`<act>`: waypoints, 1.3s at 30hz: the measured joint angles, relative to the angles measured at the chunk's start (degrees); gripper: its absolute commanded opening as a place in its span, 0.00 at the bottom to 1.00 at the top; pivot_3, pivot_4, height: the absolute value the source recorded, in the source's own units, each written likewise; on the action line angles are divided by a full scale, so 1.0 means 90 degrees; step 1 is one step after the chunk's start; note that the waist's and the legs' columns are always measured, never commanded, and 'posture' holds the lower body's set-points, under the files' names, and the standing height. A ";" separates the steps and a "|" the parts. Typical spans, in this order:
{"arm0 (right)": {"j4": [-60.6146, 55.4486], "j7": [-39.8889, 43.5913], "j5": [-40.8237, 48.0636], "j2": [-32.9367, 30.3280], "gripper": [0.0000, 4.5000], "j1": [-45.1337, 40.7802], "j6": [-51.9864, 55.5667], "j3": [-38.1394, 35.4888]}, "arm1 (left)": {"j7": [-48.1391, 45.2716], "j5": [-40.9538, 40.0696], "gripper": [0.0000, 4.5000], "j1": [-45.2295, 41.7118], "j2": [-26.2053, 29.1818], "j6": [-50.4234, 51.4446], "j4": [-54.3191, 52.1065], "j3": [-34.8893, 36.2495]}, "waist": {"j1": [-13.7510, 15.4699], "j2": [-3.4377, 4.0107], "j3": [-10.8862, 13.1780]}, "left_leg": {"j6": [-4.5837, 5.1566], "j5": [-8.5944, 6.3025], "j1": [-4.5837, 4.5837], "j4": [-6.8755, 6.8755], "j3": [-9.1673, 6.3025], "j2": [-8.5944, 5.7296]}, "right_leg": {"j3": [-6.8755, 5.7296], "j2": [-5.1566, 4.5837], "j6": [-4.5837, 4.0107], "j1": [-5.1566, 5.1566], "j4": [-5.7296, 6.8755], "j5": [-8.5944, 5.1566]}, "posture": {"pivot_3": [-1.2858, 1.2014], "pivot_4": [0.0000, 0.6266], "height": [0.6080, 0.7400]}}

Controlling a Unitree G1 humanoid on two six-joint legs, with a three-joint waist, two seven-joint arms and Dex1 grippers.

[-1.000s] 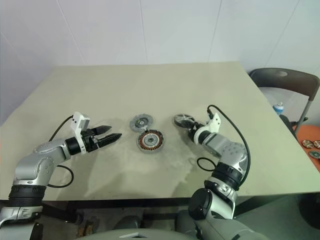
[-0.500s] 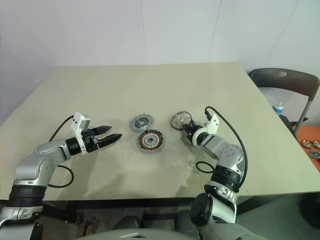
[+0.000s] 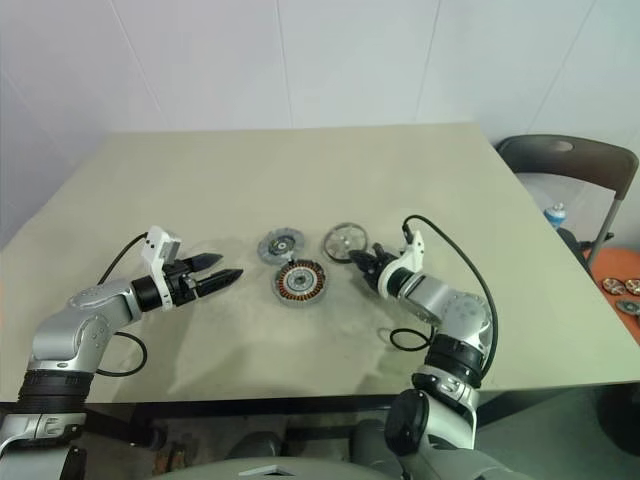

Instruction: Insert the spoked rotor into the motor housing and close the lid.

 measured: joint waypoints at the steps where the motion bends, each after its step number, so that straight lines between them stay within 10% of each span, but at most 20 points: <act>1: -0.0004 0.0150 0.0193 -0.0065 0.11 -0.0001 0.0232 0.0027 | -0.0001 0.0000 0.95 -0.0002 -0.0001 0.0001 0.0000 0.0000 | 0.0001 0.0000 0.0000 | 0.0000 0.0000 0.0000 0.0000 0.0000 0.0000 | 0.0000 0.0000 0.0000 0.0001 -0.0001 0.0000 | 0.52 0.00 1.00; 10: 0.0076 0.1711 0.0817 -0.1595 0.11 0.0001 0.1341 0.1136 | -0.0131 -0.0059 0.95 -0.0007 0.0008 0.0101 -0.0008 0.0002 | -0.0012 0.0002 0.0001 | 0.0011 -0.0006 0.0001 -0.0002 0.0009 0.0002 | -0.0005 0.0006 0.0001 0.0013 -0.0025 0.0000 | 0.52 0.00 1.00; 24: 0.0504 0.2504 0.0173 -0.1408 0.11 -0.0438 0.1031 0.3092 | -0.0004 -0.0116 0.95 0.0267 0.0048 0.0195 -0.0371 0.0055 | 0.0016 0.0000 0.0000 | 0.0017 -0.0010 -0.0012 -0.0001 -0.0001 0.0001 | -0.0003 -0.0001 0.0003 0.0009 -0.0043 0.0001 | 0.52 0.00 1.00; 39: 0.1224 0.2881 -0.0625 -0.1686 0.11 -0.0479 0.0350 0.3231 | 0.0185 -0.0298 0.95 0.0487 0.0048 0.0311 -0.0648 0.0145 | 0.0012 0.0000 0.0001 | 0.0018 -0.0010 -0.0009 0.0001 0.0001 0.0000 | -0.0003 0.0000 0.0005 0.0013 -0.0046 0.0003 | 0.52 0.00 1.00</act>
